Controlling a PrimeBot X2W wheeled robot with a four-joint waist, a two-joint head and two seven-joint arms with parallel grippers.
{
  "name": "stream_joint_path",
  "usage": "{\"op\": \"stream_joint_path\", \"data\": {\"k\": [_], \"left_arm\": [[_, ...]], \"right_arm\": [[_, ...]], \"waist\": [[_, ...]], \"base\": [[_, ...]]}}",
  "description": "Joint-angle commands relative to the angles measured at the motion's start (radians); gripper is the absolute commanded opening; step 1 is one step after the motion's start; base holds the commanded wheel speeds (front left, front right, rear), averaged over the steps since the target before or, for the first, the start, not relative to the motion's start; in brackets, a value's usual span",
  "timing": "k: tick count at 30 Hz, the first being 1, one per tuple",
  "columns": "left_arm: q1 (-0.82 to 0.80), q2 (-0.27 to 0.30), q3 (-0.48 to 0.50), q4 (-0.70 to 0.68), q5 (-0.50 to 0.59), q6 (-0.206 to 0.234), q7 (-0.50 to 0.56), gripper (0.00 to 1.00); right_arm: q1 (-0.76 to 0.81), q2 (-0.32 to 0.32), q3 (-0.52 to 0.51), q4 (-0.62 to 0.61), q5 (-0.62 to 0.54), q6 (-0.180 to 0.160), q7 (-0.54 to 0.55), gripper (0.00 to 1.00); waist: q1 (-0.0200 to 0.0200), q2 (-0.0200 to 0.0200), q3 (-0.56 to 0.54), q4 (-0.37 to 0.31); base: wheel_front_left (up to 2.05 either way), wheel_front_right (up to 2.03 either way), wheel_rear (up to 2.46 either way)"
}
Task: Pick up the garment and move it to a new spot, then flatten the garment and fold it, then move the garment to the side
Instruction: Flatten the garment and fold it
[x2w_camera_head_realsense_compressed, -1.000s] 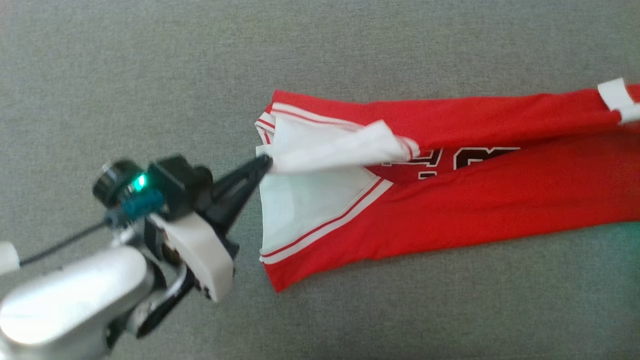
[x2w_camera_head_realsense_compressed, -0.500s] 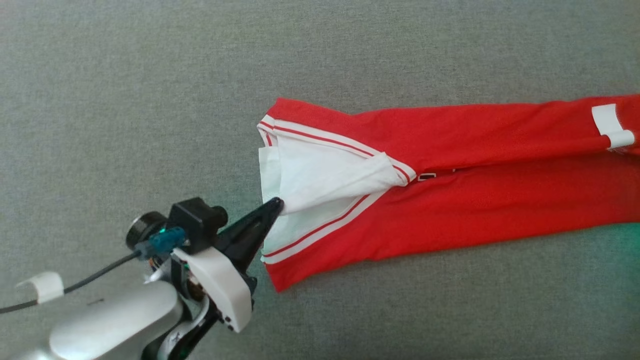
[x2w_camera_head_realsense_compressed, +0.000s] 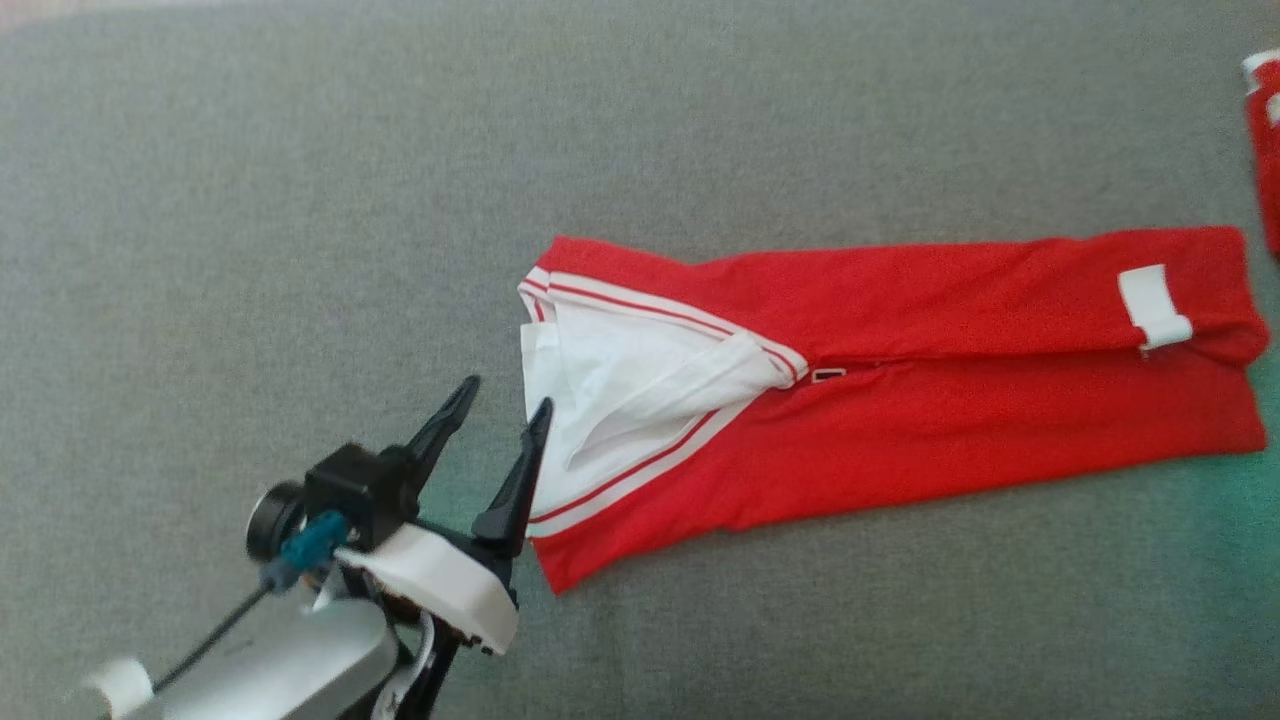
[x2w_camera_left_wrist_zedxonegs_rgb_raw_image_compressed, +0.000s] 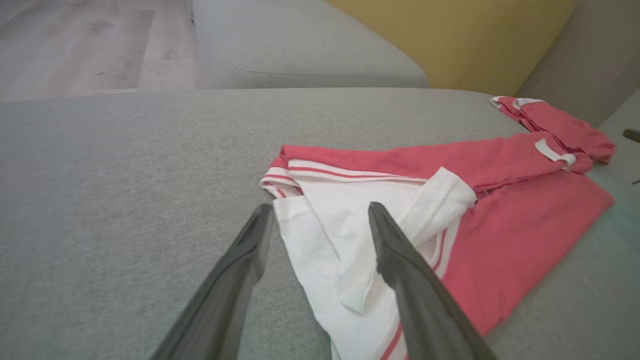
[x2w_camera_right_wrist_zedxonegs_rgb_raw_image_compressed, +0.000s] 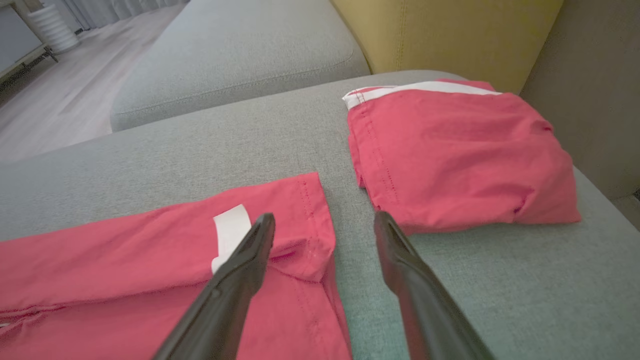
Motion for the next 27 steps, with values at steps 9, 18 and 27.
{"op": "stream_joint_path", "data": {"k": [9,18,27], "left_arm": [[0.197,-0.106,0.268,0.030,0.116,0.052,-0.042,1.00],[0.460,-0.290,0.554,0.006,0.425,0.012,-0.042,1.00],[0.514,-0.385,0.595,0.017,0.598,-0.081,-0.042,1.00]], "right_arm": [[0.098,0.115,0.001,-0.076,-0.121,-0.001,-0.090,1.00],[0.110,0.267,-0.082,0.005,-0.162,-0.001,-0.054,1.00],[-0.107,0.324,-0.306,0.204,-0.324,-0.001,0.039,1.00]], "waist": [[0.0001,0.0000,-0.144,-0.019],[0.0001,0.0000,-0.201,0.015],[0.0001,0.0000,-0.163,0.086]], "base": [[0.00,0.00,0.00],[0.00,0.00,0.00],[0.00,0.00,0.00]]}}
